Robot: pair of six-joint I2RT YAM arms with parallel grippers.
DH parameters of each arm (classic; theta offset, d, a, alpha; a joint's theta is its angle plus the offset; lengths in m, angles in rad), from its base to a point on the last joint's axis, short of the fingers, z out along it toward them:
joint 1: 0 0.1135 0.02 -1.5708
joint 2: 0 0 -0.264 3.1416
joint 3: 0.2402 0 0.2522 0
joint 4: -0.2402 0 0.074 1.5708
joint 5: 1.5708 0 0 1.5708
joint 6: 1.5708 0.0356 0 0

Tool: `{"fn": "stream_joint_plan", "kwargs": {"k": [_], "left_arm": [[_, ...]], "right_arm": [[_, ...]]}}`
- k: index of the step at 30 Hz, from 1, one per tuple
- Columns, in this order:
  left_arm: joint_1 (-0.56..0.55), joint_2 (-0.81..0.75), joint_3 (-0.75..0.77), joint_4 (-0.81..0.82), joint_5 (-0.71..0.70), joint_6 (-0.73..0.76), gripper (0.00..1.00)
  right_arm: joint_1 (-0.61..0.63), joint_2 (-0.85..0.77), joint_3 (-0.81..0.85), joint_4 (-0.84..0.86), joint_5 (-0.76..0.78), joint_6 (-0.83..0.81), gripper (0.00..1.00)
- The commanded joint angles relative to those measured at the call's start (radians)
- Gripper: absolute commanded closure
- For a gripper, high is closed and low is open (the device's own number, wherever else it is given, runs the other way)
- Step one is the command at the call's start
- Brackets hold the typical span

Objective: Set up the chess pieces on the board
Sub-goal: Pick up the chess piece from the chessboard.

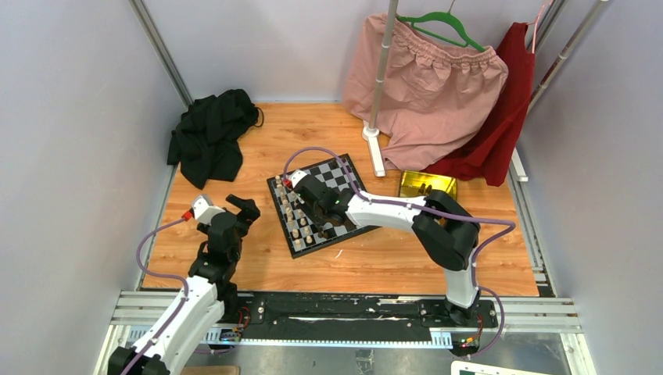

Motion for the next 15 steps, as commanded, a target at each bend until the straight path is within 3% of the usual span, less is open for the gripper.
{"fn": "stream_joint_plan", "kwargs": {"k": [1, 15], "left_arm": [[0.003, -0.031, 0.005, -0.021, -0.015, 0.011, 0.0], [0.003, -0.048, 0.016, -0.058, -0.015, 0.013, 0.0]], "right_arm": [[0.032, -0.062, 0.005, -0.022, 0.009, -0.013, 1.0], [0.013, -0.199, -0.004, -0.035, 0.081, -0.058, 1.0]]}}
